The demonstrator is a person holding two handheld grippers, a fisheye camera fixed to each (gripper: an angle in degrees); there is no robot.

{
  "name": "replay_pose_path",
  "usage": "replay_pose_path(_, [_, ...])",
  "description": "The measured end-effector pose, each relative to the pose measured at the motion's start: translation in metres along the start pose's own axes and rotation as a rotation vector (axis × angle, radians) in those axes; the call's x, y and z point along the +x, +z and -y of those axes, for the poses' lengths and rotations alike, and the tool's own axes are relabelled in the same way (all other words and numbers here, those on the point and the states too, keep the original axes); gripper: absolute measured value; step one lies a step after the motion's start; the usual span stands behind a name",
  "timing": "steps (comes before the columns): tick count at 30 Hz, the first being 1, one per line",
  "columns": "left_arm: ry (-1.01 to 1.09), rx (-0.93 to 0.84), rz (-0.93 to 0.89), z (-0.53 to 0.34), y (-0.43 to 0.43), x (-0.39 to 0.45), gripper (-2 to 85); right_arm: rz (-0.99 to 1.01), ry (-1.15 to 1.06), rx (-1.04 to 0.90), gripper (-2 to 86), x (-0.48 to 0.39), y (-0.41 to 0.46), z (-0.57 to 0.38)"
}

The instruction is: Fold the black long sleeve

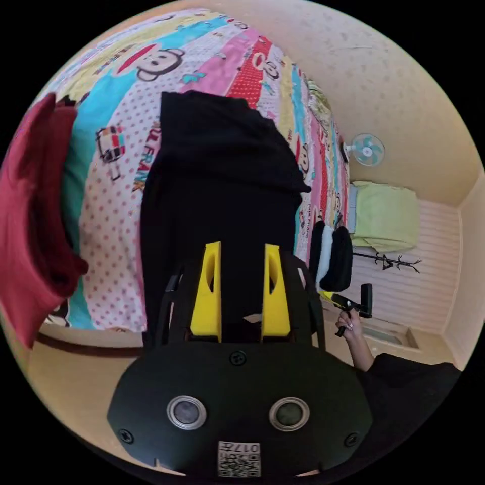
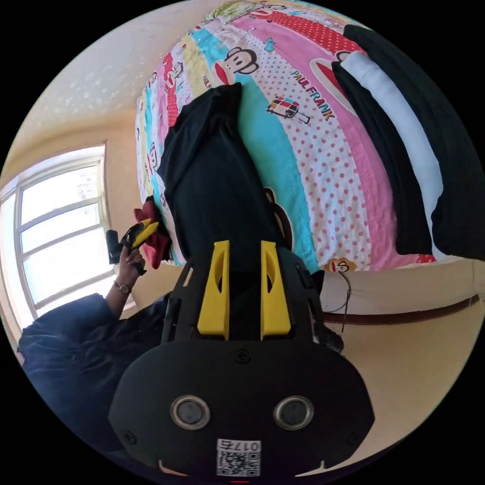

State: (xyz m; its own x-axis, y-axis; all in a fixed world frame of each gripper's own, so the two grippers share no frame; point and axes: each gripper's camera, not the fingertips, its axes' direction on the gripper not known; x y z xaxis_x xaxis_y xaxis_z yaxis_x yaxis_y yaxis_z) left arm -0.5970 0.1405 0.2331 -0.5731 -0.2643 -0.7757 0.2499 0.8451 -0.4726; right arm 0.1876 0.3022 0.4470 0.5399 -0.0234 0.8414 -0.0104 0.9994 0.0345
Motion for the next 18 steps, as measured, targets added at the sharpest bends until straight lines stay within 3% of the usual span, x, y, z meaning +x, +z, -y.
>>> replay_pose_path(2, [-0.071, -0.157, 0.123, -0.041, 0.010, -0.055, 13.9, -0.100, -0.028, -0.114, 11.9, 0.002, 0.024, 0.010])
replay_pose_path(5, [-0.116, -0.401, 0.112, -0.085, 0.040, -0.113, 16.2, -0.233, -0.060, -0.280, 13.5, 0.010, 0.065, 0.024])
replay_pose_path(12, [-0.145, -0.427, 0.095, -0.099, 0.069, -0.163, 18.4, -0.314, -0.056, -0.450, 13.8, 0.034, 0.123, 0.059])
replay_pose_path(18, [-0.068, -0.510, 0.073, -0.059, 0.075, -0.158, 7.2, -0.232, -0.041, -0.510, 4.7, 0.026, 0.119, 0.082])
